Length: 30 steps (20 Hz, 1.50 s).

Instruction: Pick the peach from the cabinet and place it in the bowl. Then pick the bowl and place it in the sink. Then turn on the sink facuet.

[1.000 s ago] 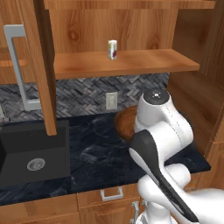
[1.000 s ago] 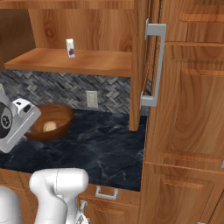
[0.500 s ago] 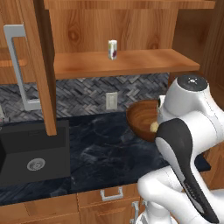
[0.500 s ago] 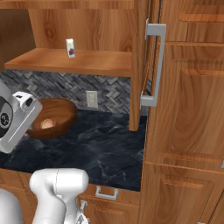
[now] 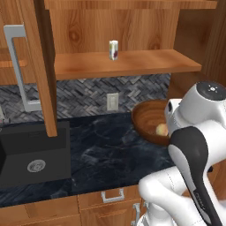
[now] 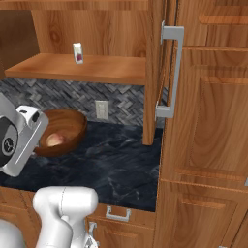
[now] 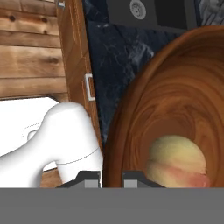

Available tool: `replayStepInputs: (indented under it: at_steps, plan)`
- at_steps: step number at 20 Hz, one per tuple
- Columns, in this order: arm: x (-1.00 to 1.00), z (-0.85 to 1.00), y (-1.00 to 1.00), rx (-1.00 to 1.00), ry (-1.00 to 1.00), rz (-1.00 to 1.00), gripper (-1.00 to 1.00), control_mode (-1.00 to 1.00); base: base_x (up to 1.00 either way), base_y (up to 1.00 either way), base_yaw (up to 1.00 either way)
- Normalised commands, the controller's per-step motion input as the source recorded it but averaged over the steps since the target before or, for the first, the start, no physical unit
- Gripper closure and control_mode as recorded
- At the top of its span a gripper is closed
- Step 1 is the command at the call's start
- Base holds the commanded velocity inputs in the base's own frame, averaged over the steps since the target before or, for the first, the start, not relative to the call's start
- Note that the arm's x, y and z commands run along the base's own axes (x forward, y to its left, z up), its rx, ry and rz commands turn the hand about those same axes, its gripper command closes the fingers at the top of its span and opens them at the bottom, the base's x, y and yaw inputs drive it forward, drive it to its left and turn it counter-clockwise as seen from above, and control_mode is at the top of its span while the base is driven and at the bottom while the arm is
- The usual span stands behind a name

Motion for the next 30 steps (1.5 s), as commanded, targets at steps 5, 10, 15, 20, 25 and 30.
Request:
replayStepInputs:
  at_steps: [5, 10, 15, 20, 25, 30]
  plan:
    - [-0.06, 0.00, 0.00, 0.00, 0.00, 0.00, 1.00, -1.00, 0.00, 0.00, 0.00]
    - [-0.09, 0.00, 0.00, 0.00, 0.00, 0.00, 1.00, 1.00, -0.69, 0.00, 0.00]
    - [0.00, 0.00, 0.00, 0.00, 0.00, 0.00, 1.00, 1.00, -1.00, 0.02, 0.00]
    - [0.00, 0.00, 0.00, 0.00, 0.00, 0.00, 1.00, 1.00, -0.86, 0.65, 0.00]
    - [0.00, 0.00, 0.00, 0.00, 0.00, 0.00, 1.00, 1.00, -0.28, 1.00, 0.00]
    - [0.00, 0.00, 0.00, 0.00, 0.00, 0.00, 1.00, 1.00, 0.05, 1.00, -0.02]
